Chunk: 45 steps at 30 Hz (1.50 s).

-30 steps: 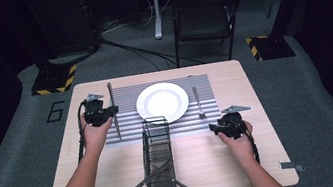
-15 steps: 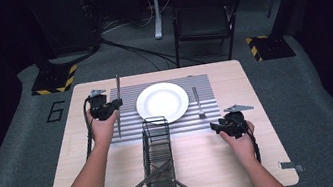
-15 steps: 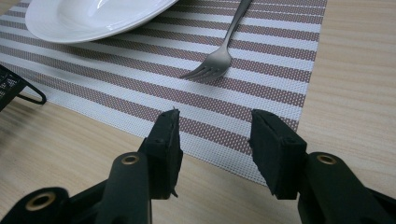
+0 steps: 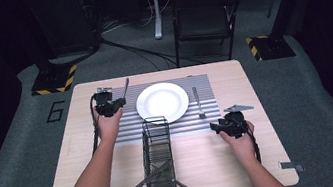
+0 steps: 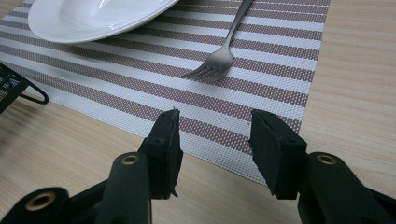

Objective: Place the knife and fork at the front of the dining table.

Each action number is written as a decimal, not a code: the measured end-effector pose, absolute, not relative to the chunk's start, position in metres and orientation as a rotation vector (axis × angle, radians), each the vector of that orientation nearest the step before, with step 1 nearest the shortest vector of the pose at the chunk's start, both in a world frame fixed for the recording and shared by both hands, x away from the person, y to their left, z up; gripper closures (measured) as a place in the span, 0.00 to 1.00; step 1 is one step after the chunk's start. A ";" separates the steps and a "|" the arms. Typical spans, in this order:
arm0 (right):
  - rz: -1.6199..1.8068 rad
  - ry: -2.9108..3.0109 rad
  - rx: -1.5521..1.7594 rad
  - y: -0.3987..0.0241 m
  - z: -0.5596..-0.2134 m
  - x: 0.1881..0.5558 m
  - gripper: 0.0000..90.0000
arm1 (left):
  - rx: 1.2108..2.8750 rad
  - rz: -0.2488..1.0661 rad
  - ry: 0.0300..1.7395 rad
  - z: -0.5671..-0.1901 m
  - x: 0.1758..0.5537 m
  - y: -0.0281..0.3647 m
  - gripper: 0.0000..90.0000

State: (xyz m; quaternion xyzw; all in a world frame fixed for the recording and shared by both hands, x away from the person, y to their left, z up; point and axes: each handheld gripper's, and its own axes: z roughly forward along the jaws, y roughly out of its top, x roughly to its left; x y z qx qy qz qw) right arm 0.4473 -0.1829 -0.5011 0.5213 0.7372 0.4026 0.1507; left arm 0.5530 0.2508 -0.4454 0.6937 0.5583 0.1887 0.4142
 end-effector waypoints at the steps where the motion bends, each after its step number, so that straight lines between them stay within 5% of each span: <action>1: 1.157 2.115 1.497 -0.183 -0.501 0.447 0.59 | 1.737 0.482 1.406 -0.446 0.554 0.250 0.92; 45: 1.172 2.137 1.475 -0.180 -0.501 0.446 0.59 | 1.697 0.465 1.725 -0.497 0.600 0.226 0.92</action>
